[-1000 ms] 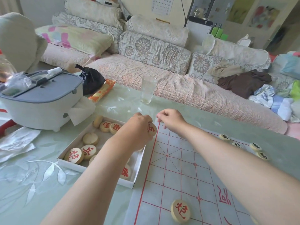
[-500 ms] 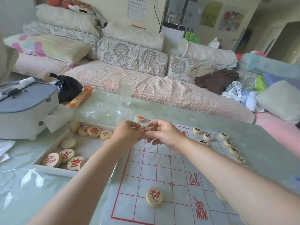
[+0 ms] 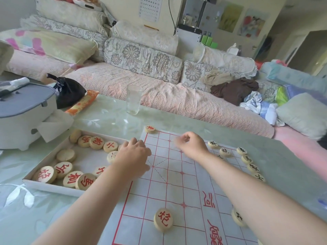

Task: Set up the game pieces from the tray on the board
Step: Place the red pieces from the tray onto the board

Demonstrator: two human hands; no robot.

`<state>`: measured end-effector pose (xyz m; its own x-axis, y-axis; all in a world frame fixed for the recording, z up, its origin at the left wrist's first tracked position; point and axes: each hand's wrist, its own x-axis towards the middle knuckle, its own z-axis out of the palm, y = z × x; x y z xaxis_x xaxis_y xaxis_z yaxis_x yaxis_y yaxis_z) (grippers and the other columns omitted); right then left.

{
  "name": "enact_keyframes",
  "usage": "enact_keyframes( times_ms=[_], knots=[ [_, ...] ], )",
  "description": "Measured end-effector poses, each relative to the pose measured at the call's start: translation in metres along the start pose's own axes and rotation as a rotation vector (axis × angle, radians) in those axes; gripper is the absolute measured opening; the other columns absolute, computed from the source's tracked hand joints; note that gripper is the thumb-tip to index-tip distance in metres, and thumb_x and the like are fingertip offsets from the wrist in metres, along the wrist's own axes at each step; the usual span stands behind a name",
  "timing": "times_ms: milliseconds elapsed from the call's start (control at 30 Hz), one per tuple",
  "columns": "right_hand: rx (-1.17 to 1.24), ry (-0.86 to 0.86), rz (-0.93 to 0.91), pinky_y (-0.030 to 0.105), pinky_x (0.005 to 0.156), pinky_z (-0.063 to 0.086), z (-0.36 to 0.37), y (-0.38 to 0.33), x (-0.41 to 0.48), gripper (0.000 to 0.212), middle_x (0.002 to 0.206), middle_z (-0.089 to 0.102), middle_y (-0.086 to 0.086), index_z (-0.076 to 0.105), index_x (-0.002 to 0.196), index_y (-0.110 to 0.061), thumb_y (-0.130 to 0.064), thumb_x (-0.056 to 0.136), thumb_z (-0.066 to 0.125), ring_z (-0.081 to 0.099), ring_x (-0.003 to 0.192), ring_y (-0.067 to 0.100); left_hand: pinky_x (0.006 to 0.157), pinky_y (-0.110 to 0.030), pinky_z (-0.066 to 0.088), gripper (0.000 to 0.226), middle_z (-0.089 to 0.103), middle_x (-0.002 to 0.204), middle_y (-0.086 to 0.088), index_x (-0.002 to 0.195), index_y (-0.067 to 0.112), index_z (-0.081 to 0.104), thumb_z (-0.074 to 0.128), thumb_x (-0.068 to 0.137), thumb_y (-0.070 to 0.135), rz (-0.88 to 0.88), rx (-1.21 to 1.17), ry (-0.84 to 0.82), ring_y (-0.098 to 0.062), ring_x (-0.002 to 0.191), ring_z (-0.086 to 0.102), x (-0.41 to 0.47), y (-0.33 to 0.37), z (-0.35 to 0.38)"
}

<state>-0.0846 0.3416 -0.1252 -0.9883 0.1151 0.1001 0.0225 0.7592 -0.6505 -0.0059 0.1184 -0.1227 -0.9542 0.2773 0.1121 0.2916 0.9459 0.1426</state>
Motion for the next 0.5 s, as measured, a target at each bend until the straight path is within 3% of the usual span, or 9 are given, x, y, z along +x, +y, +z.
enact_keyframes(
  times_ms=[100,200,500],
  knots=[
    [-0.148,0.011,0.02,0.028,0.073,0.043,-0.002,0.013,0.022,0.025,0.093,0.06,-0.012,0.061,0.095,-0.027,-0.04,0.08,0.075,0.06,0.091,0.014,0.104,-0.034,0.03,0.049,0.044,0.132,0.004,0.132,0.033,0.052,0.061,0.085,0.045,0.012,0.014,-0.094,-0.021,0.124,0.033,-0.001,-0.001,0.002],
    [-0.197,0.015,0.013,0.032,0.08,0.047,0.002,0.021,0.042,0.024,0.094,0.061,-0.011,0.059,0.093,-0.028,-0.044,0.082,0.072,0.06,0.093,0.017,0.101,-0.035,0.029,0.046,0.043,0.134,0.002,0.13,0.031,0.052,0.059,0.087,0.041,0.008,0.03,-0.187,-0.023,0.127,0.033,0.0,0.0,0.004],
    [-0.368,0.027,0.004,0.032,0.082,0.048,0.018,0.018,0.071,0.019,0.106,0.067,-0.006,0.059,0.094,-0.029,-0.041,0.083,0.069,0.061,0.1,0.021,0.103,-0.037,0.027,0.047,0.044,0.133,0.002,0.129,0.031,0.052,0.06,0.084,0.041,0.02,-0.003,-0.198,-0.022,0.127,0.035,0.005,-0.005,0.014]
  ],
)
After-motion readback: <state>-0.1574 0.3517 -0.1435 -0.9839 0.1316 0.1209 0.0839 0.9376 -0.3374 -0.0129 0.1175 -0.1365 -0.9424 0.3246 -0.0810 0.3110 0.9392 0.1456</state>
